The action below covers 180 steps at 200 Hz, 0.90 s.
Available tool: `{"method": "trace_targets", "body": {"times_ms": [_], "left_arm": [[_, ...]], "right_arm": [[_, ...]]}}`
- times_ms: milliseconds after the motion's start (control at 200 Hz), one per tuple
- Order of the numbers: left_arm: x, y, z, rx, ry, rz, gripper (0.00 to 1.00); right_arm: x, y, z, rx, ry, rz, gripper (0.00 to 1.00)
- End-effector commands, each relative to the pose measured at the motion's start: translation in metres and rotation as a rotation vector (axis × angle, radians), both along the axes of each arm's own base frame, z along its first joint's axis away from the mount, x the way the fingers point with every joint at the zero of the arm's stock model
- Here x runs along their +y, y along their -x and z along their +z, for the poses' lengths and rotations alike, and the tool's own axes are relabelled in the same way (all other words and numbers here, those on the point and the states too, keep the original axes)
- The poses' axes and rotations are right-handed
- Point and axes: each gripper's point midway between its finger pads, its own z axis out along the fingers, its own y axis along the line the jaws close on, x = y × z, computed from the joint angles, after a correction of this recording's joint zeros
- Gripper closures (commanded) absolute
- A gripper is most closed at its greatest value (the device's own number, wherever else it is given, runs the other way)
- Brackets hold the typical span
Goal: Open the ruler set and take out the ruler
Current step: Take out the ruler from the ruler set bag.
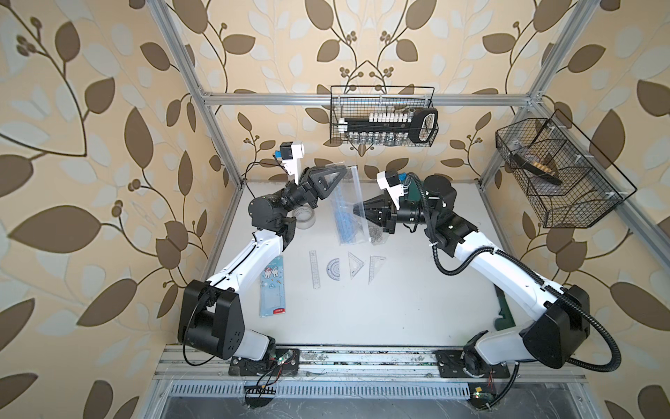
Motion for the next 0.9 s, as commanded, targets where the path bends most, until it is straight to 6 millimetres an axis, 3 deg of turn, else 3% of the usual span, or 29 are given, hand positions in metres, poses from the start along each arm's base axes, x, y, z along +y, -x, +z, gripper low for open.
{"method": "trace_targets", "body": {"times_ms": [0, 180, 375, 895], "left_arm": [[0.003, 0.020, 0.028, -0.106, 0.048, -0.009, 1.00], [0.004, 0.021, 0.029, -0.108, 0.052, -0.008, 1.00], [0.004, 0.020, 0.029, -0.109, 0.053, -0.005, 1.00], [0.004, 0.019, 0.027, -0.113, 0.054, 0.008, 1.00]], "right_arm": [[0.004, 0.005, 0.019, -0.040, -0.034, 0.038, 0.87], [0.004, 0.007, 0.021, -0.042, -0.041, 0.052, 0.90], [0.002, 0.010, 0.023, -0.046, -0.039, 0.052, 1.00], [-0.018, 0.012, 0.047, -0.116, -0.065, -0.073, 1.00]]}}
